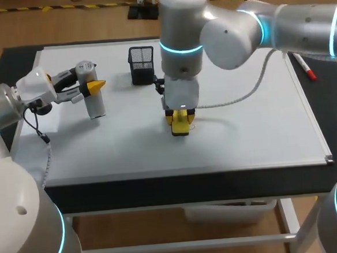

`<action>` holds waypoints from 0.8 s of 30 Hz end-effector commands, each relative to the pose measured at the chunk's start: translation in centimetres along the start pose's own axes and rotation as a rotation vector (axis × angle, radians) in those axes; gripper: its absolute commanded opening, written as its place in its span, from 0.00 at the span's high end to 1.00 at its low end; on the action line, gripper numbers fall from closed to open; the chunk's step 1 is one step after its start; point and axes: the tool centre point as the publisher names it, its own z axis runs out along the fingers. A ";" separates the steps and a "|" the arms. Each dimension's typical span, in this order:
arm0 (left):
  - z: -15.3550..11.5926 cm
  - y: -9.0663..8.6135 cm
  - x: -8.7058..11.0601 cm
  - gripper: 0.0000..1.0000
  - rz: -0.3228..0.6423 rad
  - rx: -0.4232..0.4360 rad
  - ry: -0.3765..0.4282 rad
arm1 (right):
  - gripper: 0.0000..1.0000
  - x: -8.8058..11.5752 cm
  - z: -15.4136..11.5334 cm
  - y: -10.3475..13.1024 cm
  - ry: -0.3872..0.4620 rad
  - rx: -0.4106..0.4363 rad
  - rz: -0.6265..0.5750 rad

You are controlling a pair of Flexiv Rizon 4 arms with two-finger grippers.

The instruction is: Pick up the inspection probe, press it on each red-marked spot on the whiteboard one by one, put down the probe, pick up the eraser, and wipe off all the red marks.

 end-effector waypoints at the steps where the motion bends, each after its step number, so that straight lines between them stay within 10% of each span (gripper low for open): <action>1: 0.0 -0.1 0.0 1.00 0.000 0.001 0.001 | 1.00 -0.8 0.3 -0.1 0.057 -0.003 -0.003; 24: 0.0 -0.1 0.0 1.00 0.000 0.001 0.001 | 1.00 -0.5 1.7 1.1 0.052 0.020 0.010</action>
